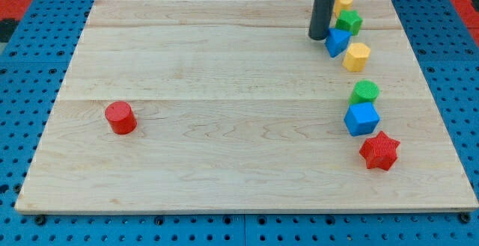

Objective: Place the blue triangle in between the yellow hexagon and green star

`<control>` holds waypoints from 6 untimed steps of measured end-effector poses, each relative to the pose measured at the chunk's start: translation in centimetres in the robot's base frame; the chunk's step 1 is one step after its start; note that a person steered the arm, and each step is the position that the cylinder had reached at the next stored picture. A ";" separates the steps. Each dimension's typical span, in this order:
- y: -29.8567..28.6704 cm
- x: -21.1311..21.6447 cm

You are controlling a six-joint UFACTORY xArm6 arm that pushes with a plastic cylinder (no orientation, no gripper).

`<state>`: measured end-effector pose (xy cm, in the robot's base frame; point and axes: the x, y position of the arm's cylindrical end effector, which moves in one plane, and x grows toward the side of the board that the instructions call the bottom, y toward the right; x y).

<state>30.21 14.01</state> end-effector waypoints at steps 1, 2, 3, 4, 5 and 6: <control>-0.4 -0.5; -2.9 0.7; -1.5 1.2; 0.2 1.8; 2.2 1.9; -0.2 1.6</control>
